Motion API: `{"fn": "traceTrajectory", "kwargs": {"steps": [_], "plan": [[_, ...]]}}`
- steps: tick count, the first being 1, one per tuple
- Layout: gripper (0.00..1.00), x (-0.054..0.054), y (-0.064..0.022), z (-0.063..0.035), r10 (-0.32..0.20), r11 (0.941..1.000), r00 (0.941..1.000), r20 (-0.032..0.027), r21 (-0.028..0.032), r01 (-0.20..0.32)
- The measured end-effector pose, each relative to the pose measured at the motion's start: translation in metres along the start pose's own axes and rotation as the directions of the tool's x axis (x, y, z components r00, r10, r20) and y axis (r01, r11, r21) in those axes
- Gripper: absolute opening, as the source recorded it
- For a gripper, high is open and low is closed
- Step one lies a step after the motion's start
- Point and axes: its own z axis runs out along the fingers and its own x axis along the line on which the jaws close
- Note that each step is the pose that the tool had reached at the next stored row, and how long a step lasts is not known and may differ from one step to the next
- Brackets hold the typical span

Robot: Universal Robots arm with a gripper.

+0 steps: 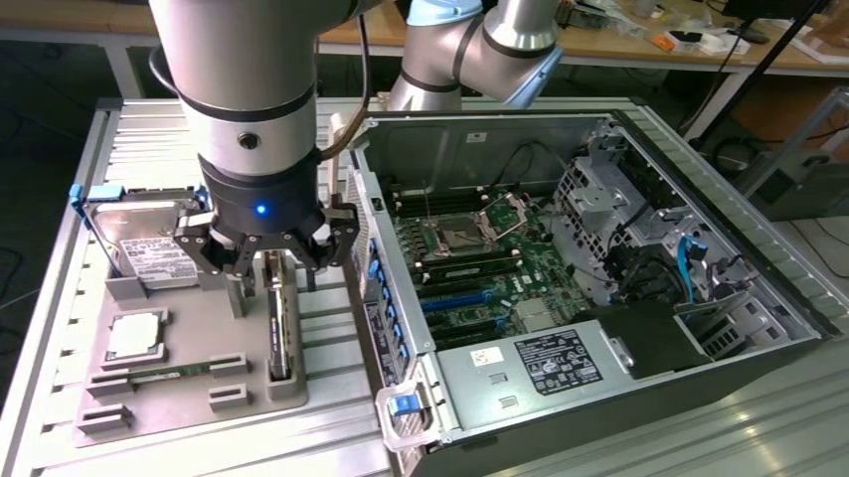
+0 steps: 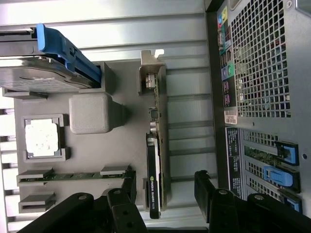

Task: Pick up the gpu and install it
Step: 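Pick up the gpu and move the gpu toward the slot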

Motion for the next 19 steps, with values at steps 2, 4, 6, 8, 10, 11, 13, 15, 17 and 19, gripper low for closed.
{"fn": "traceTrajectory", "kwargs": {"steps": [2, 4, 6, 8, 10, 11, 13, 15, 17, 19], "plan": [[0.60, 0.0000, 0.0000, 0.0005, 0.000, 1.0000, 1.0000, 0.0000, -0.0001, 0.000], [0.60, 0.0001, -0.0001, 0.0011, 0.000, 1.0000, 1.0000, 0.0000, -0.0001, 0.000], [0.60, 0.0001, -0.0001, 0.0015, 0.000, 1.0000, 1.0000, 0.0000, 0.0000, 0.000], [0.60, 0.0001, -0.0001, 0.0022, 0.000, 1.0000, 1.0000, 0.0000, -0.0001, 0.000], [0.60, 0.0001, -0.0001, 0.0028, 0.000, 1.0000, 1.0000, 0.0000, -0.0001, 0.000], [0.60, 0.0001, -0.0001, 0.0030, 0.000, 1.0000, 1.0000, 0.0000, -0.0001, 0.000], [0.60, 0.0001, -0.0001, 0.0034, 0.000, 1.0000, 1.0000, 0.0001, -0.0001, 0.000], [0.60, 0.0001, -0.0002, 0.0038, 0.000, 1.0000, 1.0000, 0.0000, -0.0001, 0.000], [0.60, 0.0001, -0.0002, 0.0044, 0.000, 1.0000, 1.0000, 0.0000, -0.0001, 0.000], [0.60, 0.0001, -0.0002, 0.0049, 0.000, 1.0000, 1.0000, 0.0000, 0.0000, 0.000]]}}
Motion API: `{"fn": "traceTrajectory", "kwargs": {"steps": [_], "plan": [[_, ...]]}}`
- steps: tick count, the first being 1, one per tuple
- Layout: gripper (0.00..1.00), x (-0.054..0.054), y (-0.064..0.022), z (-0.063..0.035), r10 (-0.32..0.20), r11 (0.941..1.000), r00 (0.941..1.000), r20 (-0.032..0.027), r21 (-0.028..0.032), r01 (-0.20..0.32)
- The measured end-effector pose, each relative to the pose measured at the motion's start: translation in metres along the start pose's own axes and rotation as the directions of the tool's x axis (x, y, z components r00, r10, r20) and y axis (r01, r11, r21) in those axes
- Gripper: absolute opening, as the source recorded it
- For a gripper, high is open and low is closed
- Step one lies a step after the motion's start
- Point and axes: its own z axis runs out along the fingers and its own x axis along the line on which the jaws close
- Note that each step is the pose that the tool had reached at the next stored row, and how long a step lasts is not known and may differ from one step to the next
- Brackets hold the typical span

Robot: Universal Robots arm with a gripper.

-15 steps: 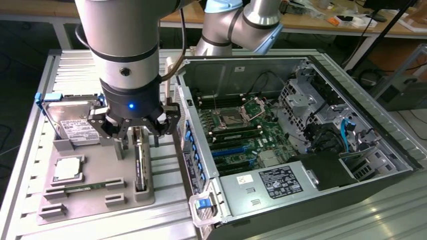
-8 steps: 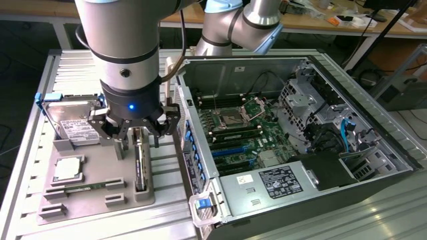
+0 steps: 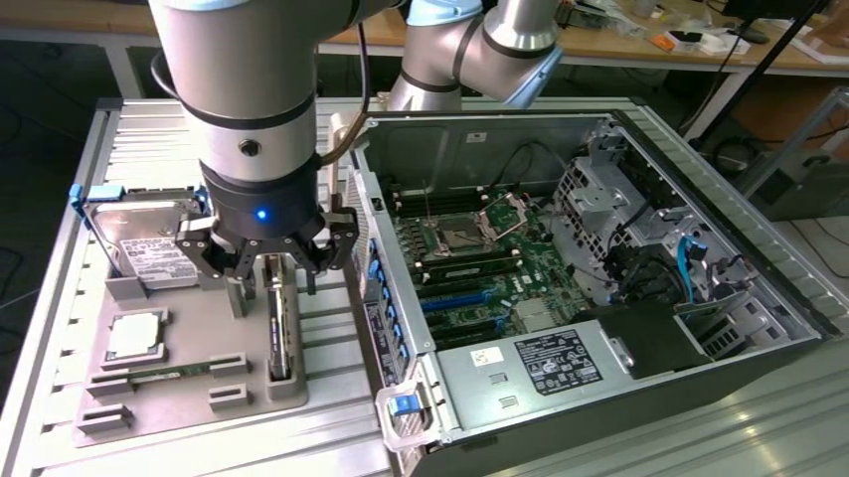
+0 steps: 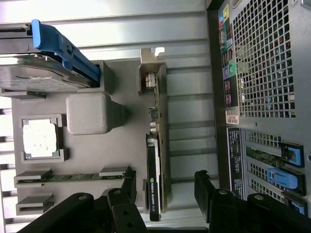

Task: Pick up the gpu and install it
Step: 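Pick up the gpu and move the gpu toward the slot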

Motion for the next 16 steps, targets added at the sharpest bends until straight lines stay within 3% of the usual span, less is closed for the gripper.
{"fn": "traceTrajectory", "kwargs": {"steps": [16], "plan": [[0.60, 0.0001, -0.0002, 0.0047, 0.000, 1.0000, 1.0000, 0.0000, 0.0000, 0.000]]}}
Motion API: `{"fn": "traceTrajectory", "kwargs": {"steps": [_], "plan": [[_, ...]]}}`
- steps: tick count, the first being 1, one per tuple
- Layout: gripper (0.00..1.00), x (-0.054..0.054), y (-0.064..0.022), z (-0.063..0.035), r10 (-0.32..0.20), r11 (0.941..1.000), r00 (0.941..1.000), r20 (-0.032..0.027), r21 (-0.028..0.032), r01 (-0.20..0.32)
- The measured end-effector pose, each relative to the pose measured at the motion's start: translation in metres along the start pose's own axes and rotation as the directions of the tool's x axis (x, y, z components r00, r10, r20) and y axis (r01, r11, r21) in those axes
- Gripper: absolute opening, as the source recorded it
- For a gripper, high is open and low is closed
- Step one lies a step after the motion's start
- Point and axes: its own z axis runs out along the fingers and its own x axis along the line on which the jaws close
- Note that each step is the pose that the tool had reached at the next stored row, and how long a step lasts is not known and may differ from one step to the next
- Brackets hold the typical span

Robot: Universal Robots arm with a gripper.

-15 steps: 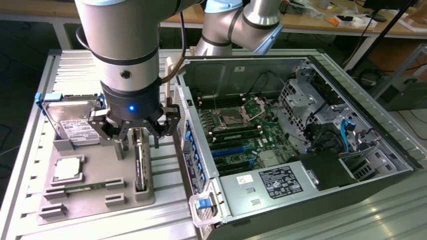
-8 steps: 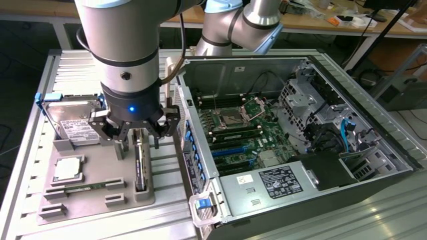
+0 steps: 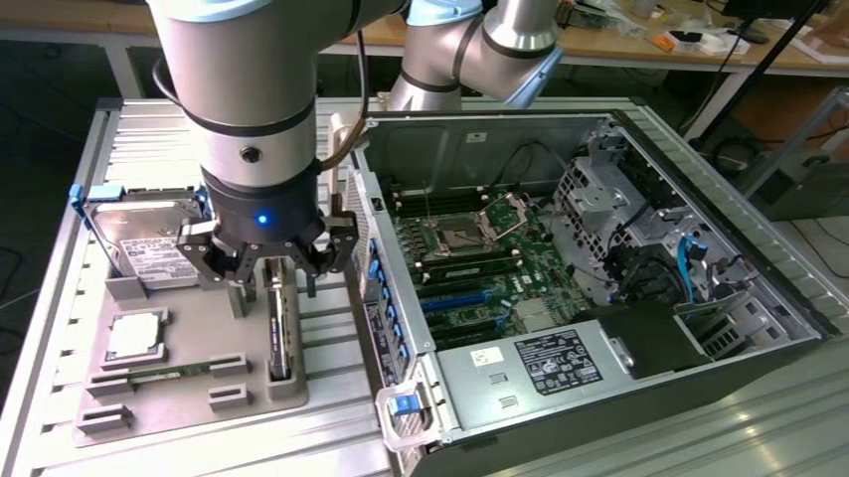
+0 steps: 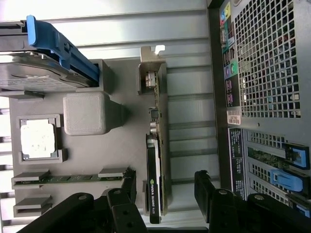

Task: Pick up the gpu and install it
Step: 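Pick up the gpu and move the gpu toward the slot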

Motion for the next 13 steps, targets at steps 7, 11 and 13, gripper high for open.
{"fn": "traceTrajectory", "kwargs": {"steps": [7, 11, 13], "plan": [[0.60, 0.0001, -0.0001, 0.0024, 0.000, 1.0000, 1.0000, 0.0000, 0.0000, 0.000], [0.60, 0.0001, -0.0002, 0.0037, 0.000, 1.0000, 1.0000, 0.0000, 0.0000, 0.000], [0.60, 0.0001, -0.0002, 0.0044, 0.000, 1.0000, 1.0000, 0.0000, -0.0001, 0.000]]}}
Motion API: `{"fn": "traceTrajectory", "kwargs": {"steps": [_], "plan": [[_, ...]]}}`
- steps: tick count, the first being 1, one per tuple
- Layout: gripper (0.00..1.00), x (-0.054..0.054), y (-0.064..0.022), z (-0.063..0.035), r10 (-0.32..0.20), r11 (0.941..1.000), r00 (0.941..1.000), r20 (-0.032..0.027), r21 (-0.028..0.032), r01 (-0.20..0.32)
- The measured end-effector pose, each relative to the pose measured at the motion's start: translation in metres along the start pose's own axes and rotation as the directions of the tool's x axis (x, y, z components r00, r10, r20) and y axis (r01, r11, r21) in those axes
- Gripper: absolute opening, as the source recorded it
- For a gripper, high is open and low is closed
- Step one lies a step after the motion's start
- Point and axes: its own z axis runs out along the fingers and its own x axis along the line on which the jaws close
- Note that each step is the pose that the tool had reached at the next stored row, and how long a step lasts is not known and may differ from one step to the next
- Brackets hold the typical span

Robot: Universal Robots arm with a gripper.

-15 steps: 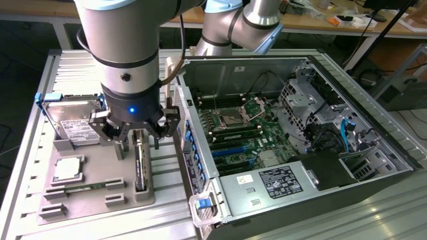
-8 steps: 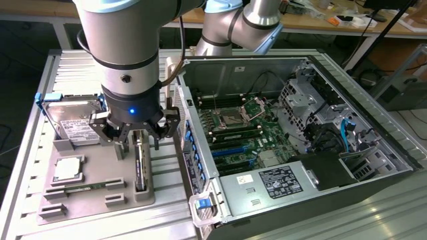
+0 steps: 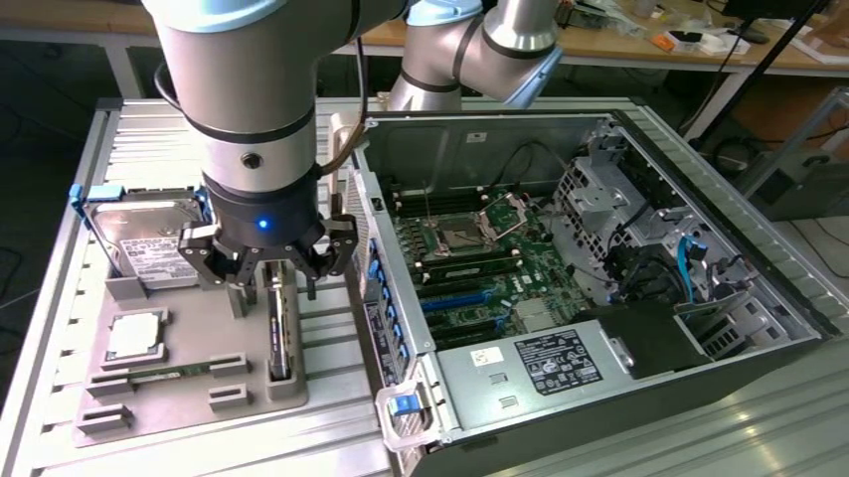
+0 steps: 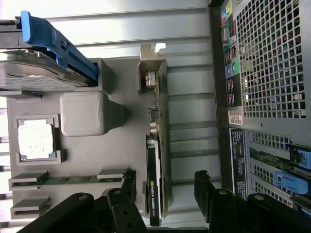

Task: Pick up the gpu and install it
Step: 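Pick up the gpu and move the gpu toward the slot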

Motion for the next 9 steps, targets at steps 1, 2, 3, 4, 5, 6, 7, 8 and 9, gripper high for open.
{"fn": "traceTrajectory", "kwargs": {"steps": [1, 2, 3, 4, 5, 6, 7, 8, 9], "plan": [[0.60, 0.0000, 0.0000, 0.0004, 0.000, 1.0000, 1.0000, 0.0000, 0.0000, 0.000], [0.60, 0.0000, 0.0000, 0.0006, 0.000, 1.0000, 1.0000, 0.0000, 0.0000, 0.000], [0.60, 0.0000, 0.0000, 0.0007, 0.000, 1.0000, 1.0000, 0.0000, 0.0000, 0.000], [0.60, 0.0000, 0.0000, 0.0008, 0.000, 1.0000, 1.0000, 0.0000, 0.0001, 0.000], [0.60, 0.0000, 0.0000, 0.0011, 0.000, 1.0000, 1.0000, 0.0000, -0.0001, 0.000], [0.60, 0.0000, 0.0000, 0.0013, 0.000, 1.0000, 1.0000, 0.0001, 0.0000, 0.000], [0.60, 0.0000, -0.0001, 0.0015, 0.000, 1.0000, 1.0000, 0.0000, 0.0000, 0.000], [0.60, 0.0000, -0.0001, 0.0018, 0.000, 1.0000, 1.0000, 0.0001, -0.0001, 0.000], [0.60, 0.0000, -0.0001, 0.0021, 0.000, 1.0000, 1.0000, 0.0001, 0.0000, 0.000]]}}
